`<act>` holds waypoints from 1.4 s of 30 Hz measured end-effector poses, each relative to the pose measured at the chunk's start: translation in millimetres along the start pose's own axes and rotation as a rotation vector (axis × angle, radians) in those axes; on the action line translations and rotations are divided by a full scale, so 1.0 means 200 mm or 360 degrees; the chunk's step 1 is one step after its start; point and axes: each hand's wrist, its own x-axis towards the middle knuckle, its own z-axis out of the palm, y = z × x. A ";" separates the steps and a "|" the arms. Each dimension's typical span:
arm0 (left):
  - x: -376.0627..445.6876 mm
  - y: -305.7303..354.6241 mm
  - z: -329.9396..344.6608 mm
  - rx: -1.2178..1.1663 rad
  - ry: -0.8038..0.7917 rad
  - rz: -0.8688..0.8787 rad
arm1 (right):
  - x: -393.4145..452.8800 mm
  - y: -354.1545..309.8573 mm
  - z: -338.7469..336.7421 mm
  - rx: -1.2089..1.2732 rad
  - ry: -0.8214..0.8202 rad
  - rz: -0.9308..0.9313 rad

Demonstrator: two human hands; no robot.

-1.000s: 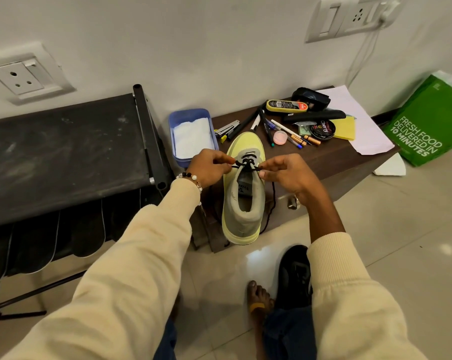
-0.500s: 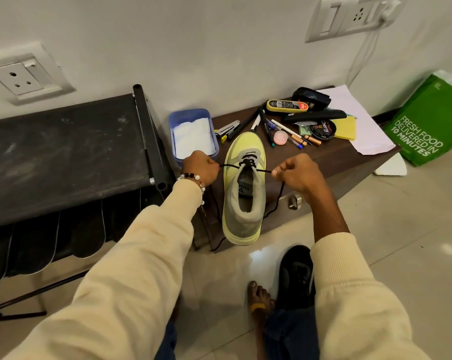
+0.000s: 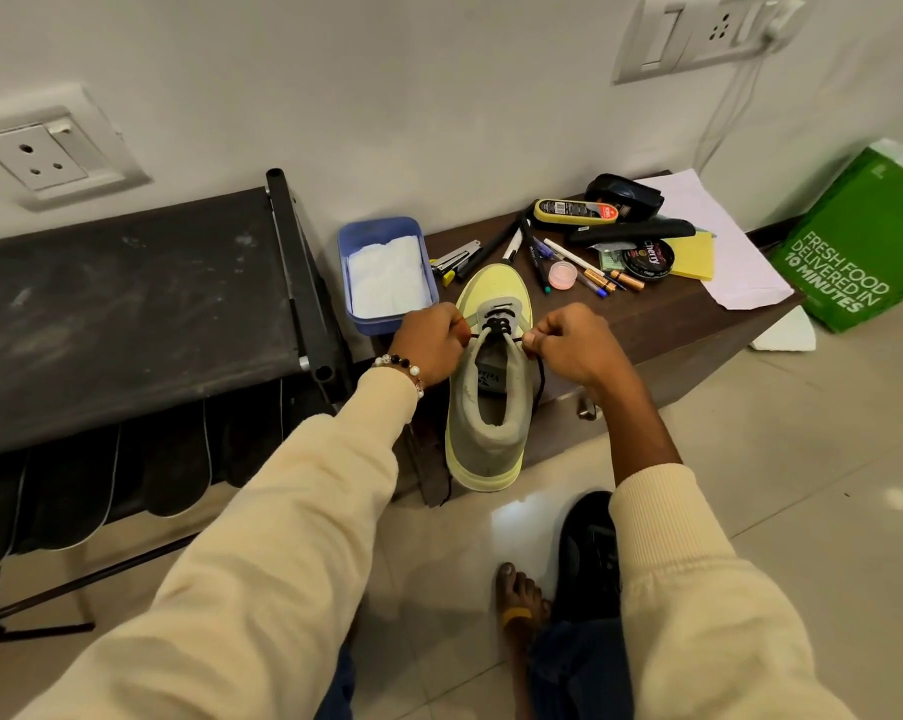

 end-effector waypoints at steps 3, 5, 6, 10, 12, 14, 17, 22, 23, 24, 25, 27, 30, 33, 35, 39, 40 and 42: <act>0.00 -0.02 0.01 -0.0053 0.0038 -0.0098 | 0.01 0.02 0.00 0.0232 0.0009 0.0162; 0.01 -0.01 0.02 -0.0035 0.0054 -0.0112 | 0.01 0.03 0.00 0.0304 -0.0001 0.0217; 0.01 -0.01 0.02 -0.0034 0.0063 -0.0114 | 0.01 0.03 0.00 0.0315 0.0003 0.0219; 0.00 -0.01 -0.01 -0.0287 0.0032 -0.0072 | 0.01 0.03 -0.01 0.0306 0.0010 0.0118; -0.01 -0.01 -0.04 -0.0401 -0.0086 -0.0021 | 0.00 0.03 -0.02 0.0261 -0.0043 0.0054; -0.01 0.00 -0.05 -0.0315 -0.0133 0.0032 | -0.01 0.02 -0.02 0.0197 -0.0102 0.0024; -0.02 0.01 -0.04 -0.0237 -0.0034 0.0006 | 0.00 0.01 -0.01 0.0124 -0.0076 0.0039; -0.02 0.01 -0.01 -0.0456 0.0126 -0.0233 | -0.02 -0.01 0.00 0.0250 -0.0012 0.0159; -0.02 0.02 -0.02 -0.0607 0.0145 -0.0311 | -0.02 -0.01 0.00 0.0324 0.0017 0.0203; -0.03 0.03 -0.04 -0.0793 0.0164 -0.0406 | -0.04 -0.02 -0.01 0.0419 0.0060 0.0245; -0.04 0.04 -0.07 -0.0995 0.0184 -0.0514 | -0.05 -0.02 -0.02 0.0534 0.0105 0.0285; -0.07 0.09 -0.13 -0.1384 0.0188 -0.0713 | -0.09 -0.05 -0.05 0.0795 0.0183 0.0348; -0.10 0.18 -0.24 -0.1787 0.0075 -0.0842 | -0.15 -0.15 -0.11 0.1091 0.0186 0.0374; -0.12 0.32 -0.38 -0.1994 -0.0030 -0.0827 | -0.21 -0.29 -0.21 0.1319 0.0155 0.0359; -0.16 0.45 -0.49 -0.2087 -0.0073 -0.0765 | -0.23 -0.41 -0.32 0.1460 0.0146 0.0331; -0.27 0.70 -0.69 -0.2147 -0.0159 -0.0665 | -0.31 -0.63 -0.55 0.1727 0.0071 0.0256; -0.29 0.75 -0.72 -0.2131 -0.0151 -0.0650 | -0.34 -0.68 -0.60 0.1746 0.0056 0.0219; -0.32 0.85 -0.79 -0.2046 -0.0092 -0.0575 | -0.40 -0.76 -0.69 0.1759 0.0055 0.0137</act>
